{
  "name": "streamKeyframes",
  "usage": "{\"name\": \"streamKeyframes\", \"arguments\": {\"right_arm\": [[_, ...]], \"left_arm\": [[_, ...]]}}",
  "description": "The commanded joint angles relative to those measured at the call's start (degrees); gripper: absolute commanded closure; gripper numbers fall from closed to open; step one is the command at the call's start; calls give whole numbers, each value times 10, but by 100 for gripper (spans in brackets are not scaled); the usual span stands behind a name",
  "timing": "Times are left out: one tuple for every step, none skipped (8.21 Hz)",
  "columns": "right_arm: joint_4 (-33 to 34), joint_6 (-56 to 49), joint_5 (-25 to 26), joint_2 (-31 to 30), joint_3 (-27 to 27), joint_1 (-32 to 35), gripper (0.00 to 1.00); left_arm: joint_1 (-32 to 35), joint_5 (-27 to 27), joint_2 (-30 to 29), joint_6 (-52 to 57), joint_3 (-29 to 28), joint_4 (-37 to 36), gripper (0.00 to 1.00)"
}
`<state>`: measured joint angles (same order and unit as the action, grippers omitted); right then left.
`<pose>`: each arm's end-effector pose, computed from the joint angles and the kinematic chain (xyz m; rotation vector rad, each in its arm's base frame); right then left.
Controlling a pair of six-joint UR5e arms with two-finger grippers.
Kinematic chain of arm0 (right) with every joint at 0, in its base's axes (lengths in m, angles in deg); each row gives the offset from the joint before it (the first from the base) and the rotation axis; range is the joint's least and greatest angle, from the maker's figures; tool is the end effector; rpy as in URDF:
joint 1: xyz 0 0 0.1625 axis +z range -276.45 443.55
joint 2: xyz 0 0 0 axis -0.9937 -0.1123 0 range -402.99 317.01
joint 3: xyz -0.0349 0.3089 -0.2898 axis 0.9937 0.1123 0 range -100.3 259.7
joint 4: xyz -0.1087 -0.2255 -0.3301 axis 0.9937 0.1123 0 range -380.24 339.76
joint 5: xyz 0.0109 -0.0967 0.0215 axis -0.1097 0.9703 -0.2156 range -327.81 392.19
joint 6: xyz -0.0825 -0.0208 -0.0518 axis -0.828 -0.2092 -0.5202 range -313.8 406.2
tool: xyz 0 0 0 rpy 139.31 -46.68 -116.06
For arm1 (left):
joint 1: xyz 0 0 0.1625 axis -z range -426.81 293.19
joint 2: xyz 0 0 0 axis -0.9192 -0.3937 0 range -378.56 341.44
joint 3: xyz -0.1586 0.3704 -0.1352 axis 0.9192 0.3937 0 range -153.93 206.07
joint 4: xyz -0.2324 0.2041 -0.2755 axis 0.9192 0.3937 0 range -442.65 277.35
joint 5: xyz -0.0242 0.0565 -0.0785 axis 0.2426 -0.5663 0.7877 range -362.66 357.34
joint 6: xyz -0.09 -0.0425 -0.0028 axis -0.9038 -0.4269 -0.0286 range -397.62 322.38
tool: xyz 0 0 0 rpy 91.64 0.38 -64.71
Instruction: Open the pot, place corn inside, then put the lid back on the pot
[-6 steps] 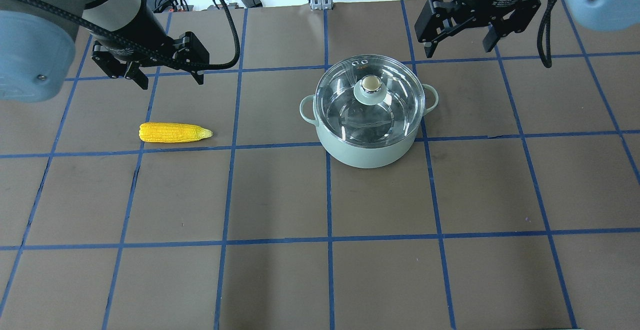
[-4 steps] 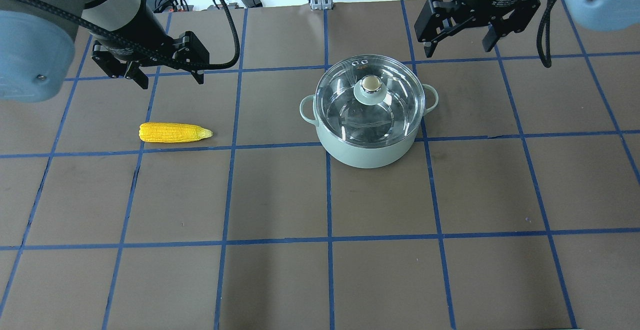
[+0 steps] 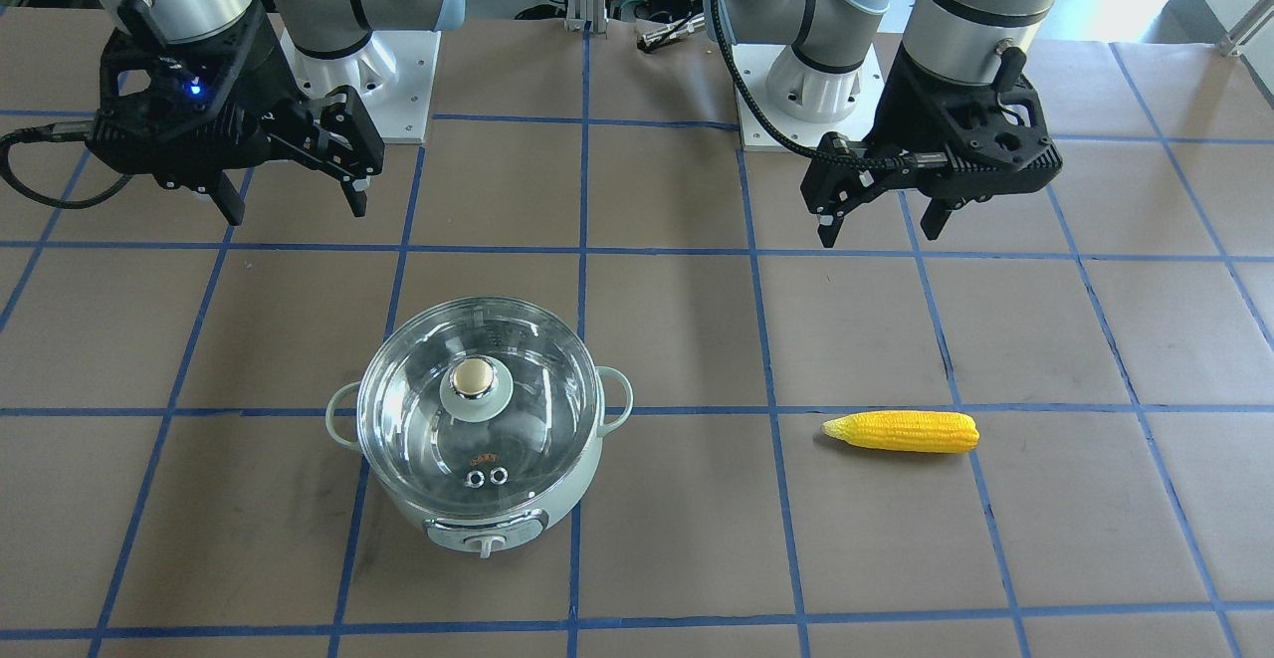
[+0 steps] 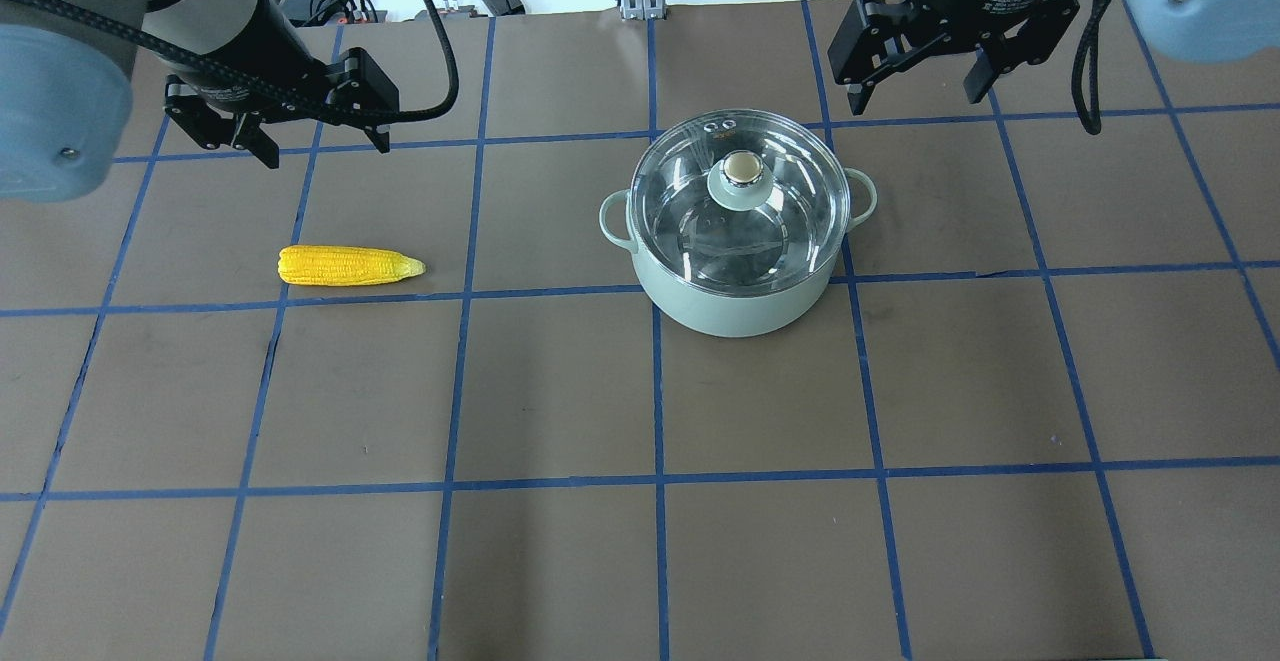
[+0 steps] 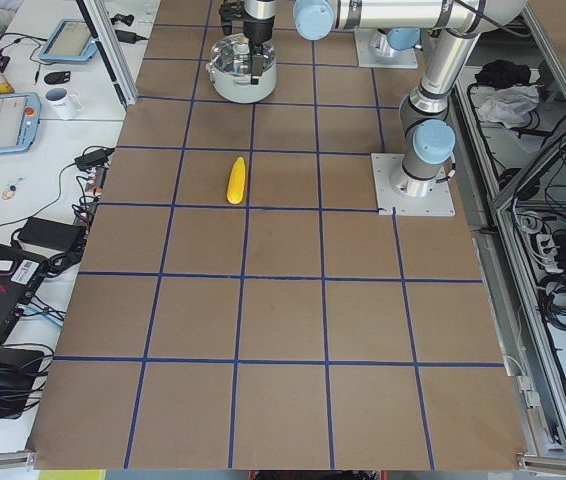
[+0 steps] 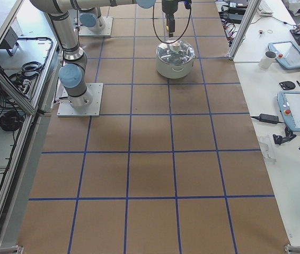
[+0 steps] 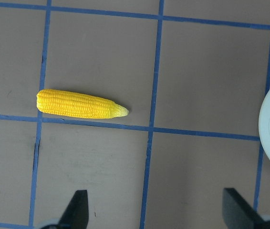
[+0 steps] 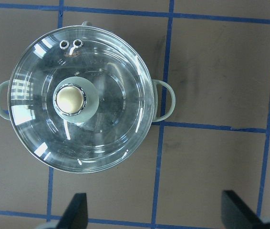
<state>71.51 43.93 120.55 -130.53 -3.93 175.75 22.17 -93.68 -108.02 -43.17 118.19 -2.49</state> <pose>0.1560 -0.5129 0.5246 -0.1234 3.1068 -0.1536 -0.1225 -0.5033 0.4924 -0.1807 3.1161 -0.2261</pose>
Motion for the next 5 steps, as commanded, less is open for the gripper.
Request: {"name": "streamKeyframes", "arguments": {"right_arm": [[1,-1,0,0,0,0,2],[1,0,0,1,0,0,2],[2,4,1,2,0,0,2],[3,8,1,8,-1,0,2],[23,23,0,19,-2,2,3]], "left_arm": [[-69,-2,-13,-154,6,-17,0],[-102,0,-21,-228,6,-16,0],[-125,-1,-27,-269,6,-16,0],[-151,0,-30,-319,7,-12,0],[-178,1,-37,-386,7,-12,0]]}}
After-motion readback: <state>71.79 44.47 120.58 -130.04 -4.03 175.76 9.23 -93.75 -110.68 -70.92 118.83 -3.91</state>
